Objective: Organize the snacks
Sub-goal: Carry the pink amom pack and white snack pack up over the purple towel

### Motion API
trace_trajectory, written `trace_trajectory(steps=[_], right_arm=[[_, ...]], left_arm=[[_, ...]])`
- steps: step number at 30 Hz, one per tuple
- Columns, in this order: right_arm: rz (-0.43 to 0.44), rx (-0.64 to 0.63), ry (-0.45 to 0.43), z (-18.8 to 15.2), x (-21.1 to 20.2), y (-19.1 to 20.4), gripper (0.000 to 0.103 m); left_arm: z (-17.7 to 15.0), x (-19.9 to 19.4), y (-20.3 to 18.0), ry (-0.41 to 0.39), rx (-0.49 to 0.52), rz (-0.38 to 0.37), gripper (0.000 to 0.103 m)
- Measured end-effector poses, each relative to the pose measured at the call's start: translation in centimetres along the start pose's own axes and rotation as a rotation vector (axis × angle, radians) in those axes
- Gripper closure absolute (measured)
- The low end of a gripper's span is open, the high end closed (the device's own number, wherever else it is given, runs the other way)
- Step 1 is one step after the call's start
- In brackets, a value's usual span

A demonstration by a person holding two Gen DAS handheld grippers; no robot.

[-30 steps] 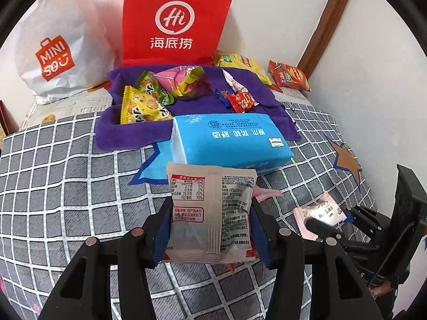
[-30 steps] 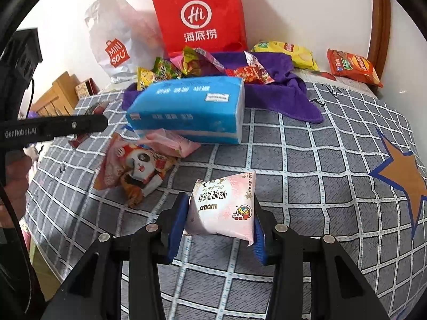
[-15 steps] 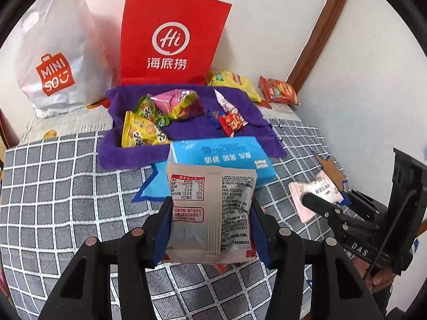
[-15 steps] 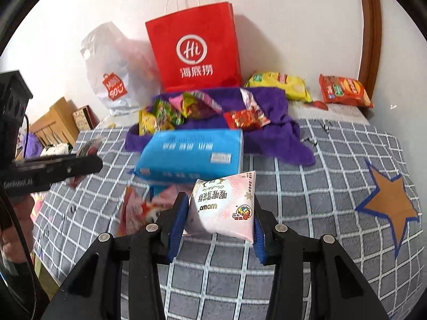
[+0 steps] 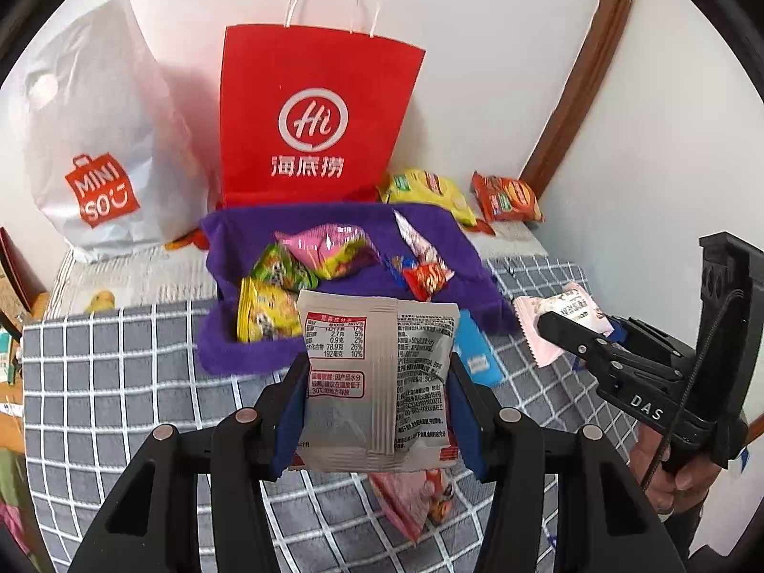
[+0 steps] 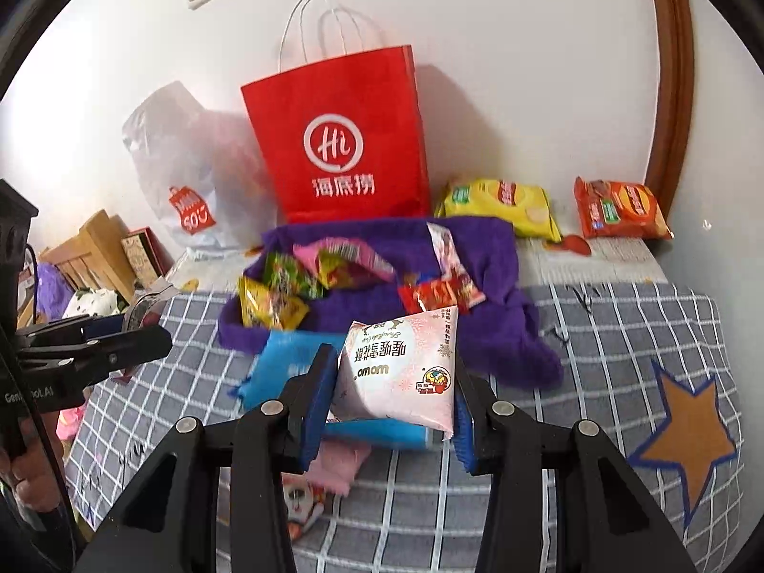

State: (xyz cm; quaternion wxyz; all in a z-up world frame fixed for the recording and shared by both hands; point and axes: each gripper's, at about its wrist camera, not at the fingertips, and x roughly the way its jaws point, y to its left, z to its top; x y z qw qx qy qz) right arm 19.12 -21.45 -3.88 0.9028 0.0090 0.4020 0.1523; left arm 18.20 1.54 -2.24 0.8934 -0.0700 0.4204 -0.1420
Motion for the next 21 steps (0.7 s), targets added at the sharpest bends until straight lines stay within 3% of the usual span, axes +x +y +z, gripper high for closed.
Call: trace_trajectory(steps=[21], right_arm=[[0.009, -0.036, -0.056, 8.8, 4.6, -0.3, 0.060]], left_arm=[[7.1, 3.0, 3.1, -0.040, -0.016, 0.036, 0.052]])
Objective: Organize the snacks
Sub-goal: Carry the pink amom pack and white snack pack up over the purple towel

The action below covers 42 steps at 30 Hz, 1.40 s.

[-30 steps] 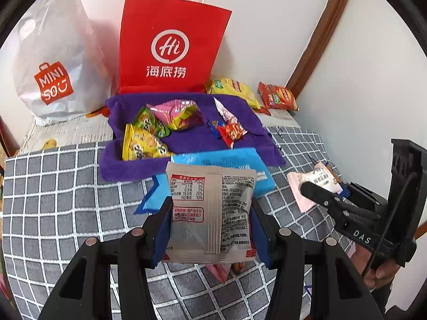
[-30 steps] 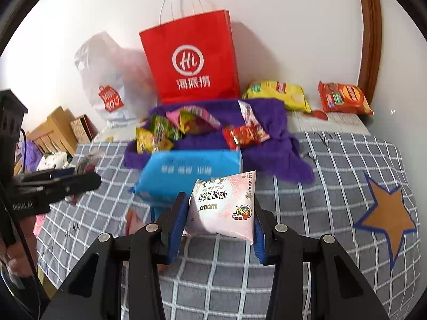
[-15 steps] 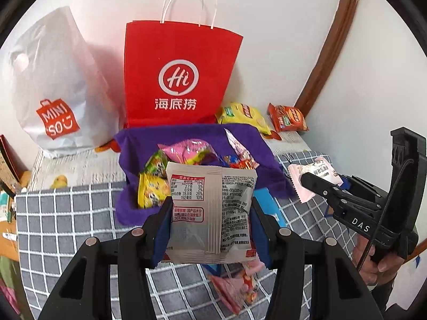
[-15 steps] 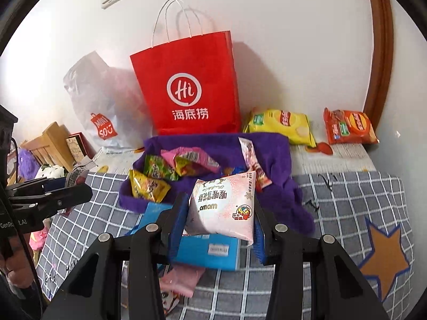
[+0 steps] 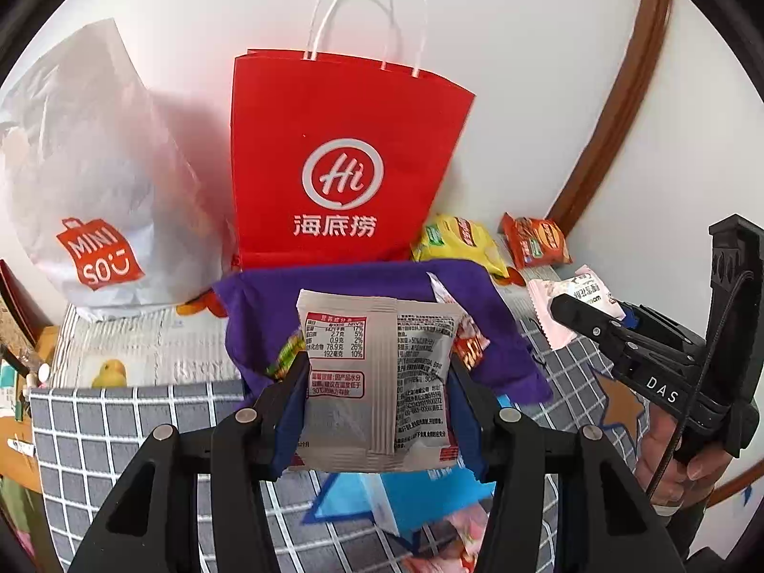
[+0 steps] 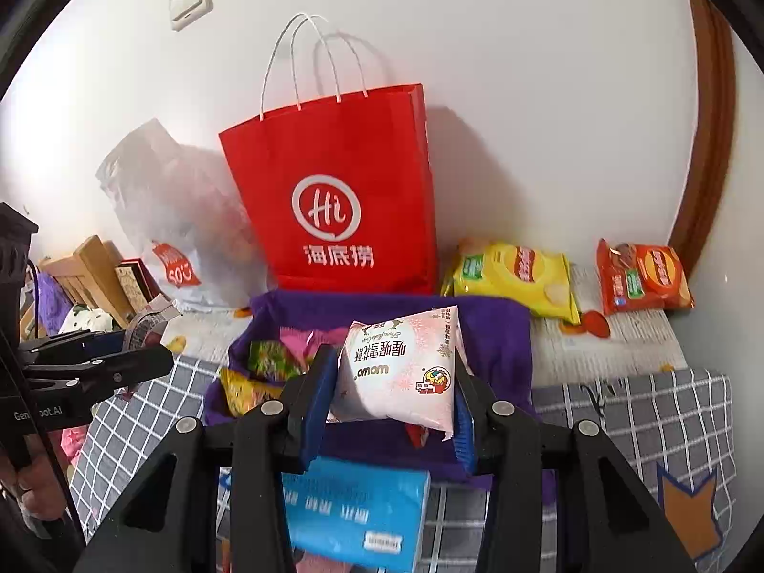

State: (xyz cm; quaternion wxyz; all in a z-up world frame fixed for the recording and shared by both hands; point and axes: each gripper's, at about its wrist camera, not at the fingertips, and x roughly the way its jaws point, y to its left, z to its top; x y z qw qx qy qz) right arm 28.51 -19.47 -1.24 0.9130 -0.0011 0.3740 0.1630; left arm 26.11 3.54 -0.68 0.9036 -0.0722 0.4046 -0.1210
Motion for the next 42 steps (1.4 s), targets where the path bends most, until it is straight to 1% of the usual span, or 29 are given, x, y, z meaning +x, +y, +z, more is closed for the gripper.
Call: trace_trajectory(steps=[7, 14, 18, 22, 24, 26, 30, 33, 36, 38, 42], right_arm=[[-0.006, -0.013, -0.008, 2.1, 2.1, -0.2, 0.060], [0.010, -0.004, -0.015, 3.9, 4.2, -0.3, 0.060], [0.033, 0.014, -0.006, 4.0, 5.5, -0.7, 0.060], [0.024, 0.021, 0.019, 3.6, 7.2, -1.2, 0.060], [0.028, 0.027, 0.046, 3.5, 8.2, -1.5, 0.060], [0.029, 0.023, 0.048, 3.4, 8.5, -1.6, 0.060], [0.020, 0.013, 0.060, 3.1, 9.2, -2.0, 0.060], [0.021, -0.014, 0.107, 2.7, 10.3, -2.2, 0.060], [0.026, -0.053, 0.182, 1.9, 11.8, -2.5, 0.060], [0.017, -0.063, 0.204, 1.4, 12.6, -2.6, 0.060], [0.030, -0.061, 0.246, 0.8, 13.8, -2.7, 0.060]], left_arm=[[2.4, 1.5, 1.2, -0.008, -0.015, 0.005, 0.052], [4.4, 3.2, 1.9, -0.021, -0.023, -0.005, 0.052], [4.6, 4.5, 3.1, -0.009, -0.034, 0.017, 0.052], [4.2, 5.8, 4.7, 0.009, -0.063, 0.001, 0.052], [4.0, 6.5, 5.4, 0.022, -0.078, -0.005, 0.052], [4.0, 7.2, 5.9, 0.039, -0.094, -0.006, 0.052], [3.8, 7.6, 6.1, 0.045, -0.099, -0.013, 0.052], [3.6, 8.2, 5.8, 0.055, -0.092, -0.019, 0.052], [3.5, 9.0, 5.6, 0.073, -0.089, -0.017, 0.052], [3.3, 9.5, 5.4, 0.085, -0.085, -0.014, 0.052], [3.0, 10.5, 5.0, 0.110, -0.076, -0.013, 0.052]])
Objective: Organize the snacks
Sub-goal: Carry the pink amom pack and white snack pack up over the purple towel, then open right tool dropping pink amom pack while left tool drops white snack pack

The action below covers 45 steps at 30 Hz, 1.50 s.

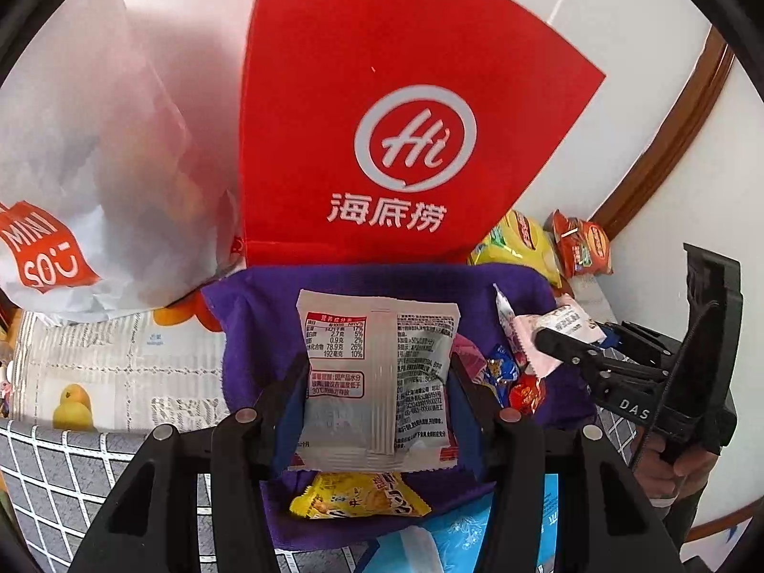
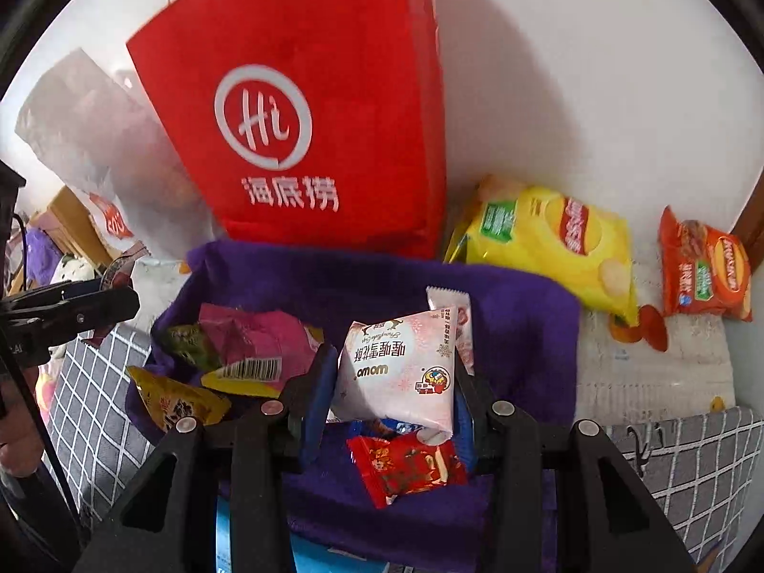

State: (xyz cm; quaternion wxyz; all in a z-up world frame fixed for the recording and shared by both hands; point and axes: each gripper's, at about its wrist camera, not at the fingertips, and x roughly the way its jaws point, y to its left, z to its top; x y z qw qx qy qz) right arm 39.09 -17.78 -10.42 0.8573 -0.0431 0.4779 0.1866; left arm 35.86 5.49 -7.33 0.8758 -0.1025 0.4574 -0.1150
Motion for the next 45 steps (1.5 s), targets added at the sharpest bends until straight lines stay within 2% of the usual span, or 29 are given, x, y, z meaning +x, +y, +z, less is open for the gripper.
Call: trace_trajectory(steps=[6, 16, 20, 22, 27, 32, 35, 38, 45], right_arm=[[0.008, -0.008, 0.048, -0.4, 1.5, 0.3, 0.060], [-0.022, -0.012, 0.109, -0.7, 3.2, 0.4, 0.058], [-0.031, -0.002, 0.099, -0.6, 3.0, 0.3, 0.055], [-0.031, -0.002, 0.093, -0.5, 2.7, 0.3, 0.047], [-0.042, -0.010, 0.053, -0.3, 1.4, 0.6, 0.040], [-0.046, -0.014, 0.014, 0.1, 0.1, 0.7, 0.040], [-0.046, -0.007, -0.006, 0.2, -0.5, 0.5, 0.040], [-0.041, 0.002, -0.022, 0.3, -0.9, 0.5, 0.040], [-0.057, -0.003, -0.051, 0.4, -1.8, 1.1, 0.040]], left_arm=[[-0.6, 1.6, -0.7, 0.061, 0.010, 0.007, 0.052], [-1.2, 2.9, -2.3, 0.102, 0.074, 0.019, 0.051], [-1.3, 3.4, -2.5, 0.118, 0.081, 0.030, 0.051], [-1.4, 3.7, -2.6, 0.121, 0.082, 0.031, 0.051], [-1.4, 4.2, -2.8, 0.133, 0.082, 0.037, 0.050], [-1.4, 4.6, -2.5, 0.150, 0.078, 0.038, 0.049], [-1.3, 4.5, -2.4, 0.149, 0.068, 0.034, 0.036], [-1.2, 4.3, -2.1, 0.149, 0.050, 0.008, 0.030], [-1.0, 2.5, -1.7, 0.117, 0.031, -0.014, 0.029]])
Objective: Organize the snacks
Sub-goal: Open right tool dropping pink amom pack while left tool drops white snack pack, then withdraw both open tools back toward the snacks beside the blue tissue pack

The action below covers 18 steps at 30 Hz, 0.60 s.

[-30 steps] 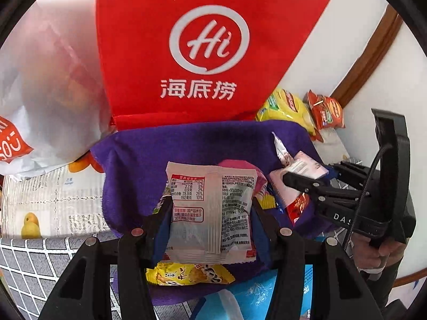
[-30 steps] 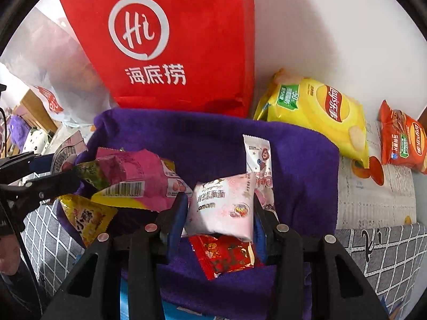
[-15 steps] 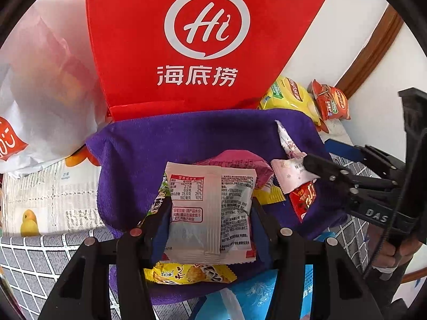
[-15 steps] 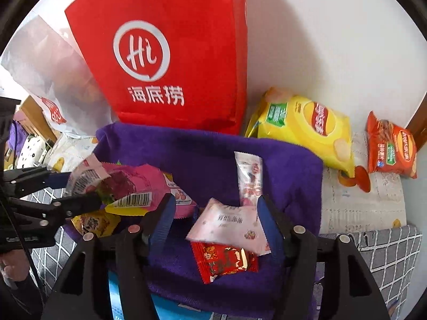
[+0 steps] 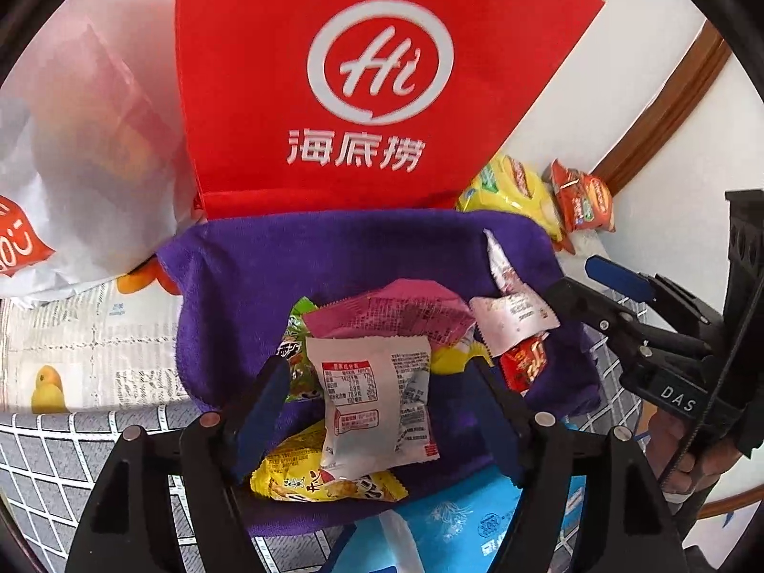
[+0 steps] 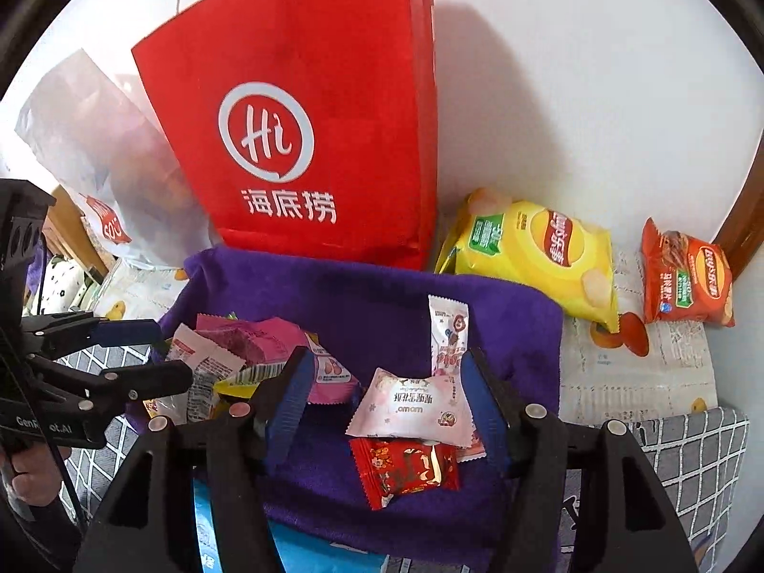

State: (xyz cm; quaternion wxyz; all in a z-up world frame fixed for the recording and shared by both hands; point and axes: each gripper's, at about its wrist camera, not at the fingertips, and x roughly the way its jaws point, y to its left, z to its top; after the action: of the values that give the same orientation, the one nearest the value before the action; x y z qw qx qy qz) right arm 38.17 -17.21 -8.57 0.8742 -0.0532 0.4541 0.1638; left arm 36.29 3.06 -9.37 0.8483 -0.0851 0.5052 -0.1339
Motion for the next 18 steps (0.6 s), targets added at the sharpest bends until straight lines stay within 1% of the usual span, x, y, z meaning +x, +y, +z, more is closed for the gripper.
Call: trace_trajectory(steps=[2, 4, 6, 11, 15, 18], right_arm=[[-0.001, 0.004, -0.015, 0.1, -0.5, 0.0, 0.040], [0.002, 0.015, -0.032, 0.2, -1.1, 0.1, 0.040], [0.000, 0.025, -0.046, 0.4, -1.6, 0.3, 0.040], [-0.013, 0.017, -0.080, -0.1, -2.8, 1.1, 0.040], [-0.028, 0.001, -0.057, -1.0, -3.6, 1.7, 0.040], [-0.039, 0.012, -0.062, -2.1, -5.1, 1.7, 0.040]], left_arm=[[0.0, -1.1, 0.1, -0.022, 0.001, -0.014, 0.028], [0.0, -2.3, 0.0, -0.055, 0.002, -0.034, 0.024], [-0.1, -3.2, -0.2, -0.078, 0.009, -0.036, 0.022], [-0.1, -4.4, -0.3, -0.083, 0.011, -0.051, 0.022], [-0.2, -5.0, -0.8, -0.081, 0.021, -0.048, 0.022], [-0.5, -5.9, -1.5, -0.096, 0.040, -0.044, 0.022]])
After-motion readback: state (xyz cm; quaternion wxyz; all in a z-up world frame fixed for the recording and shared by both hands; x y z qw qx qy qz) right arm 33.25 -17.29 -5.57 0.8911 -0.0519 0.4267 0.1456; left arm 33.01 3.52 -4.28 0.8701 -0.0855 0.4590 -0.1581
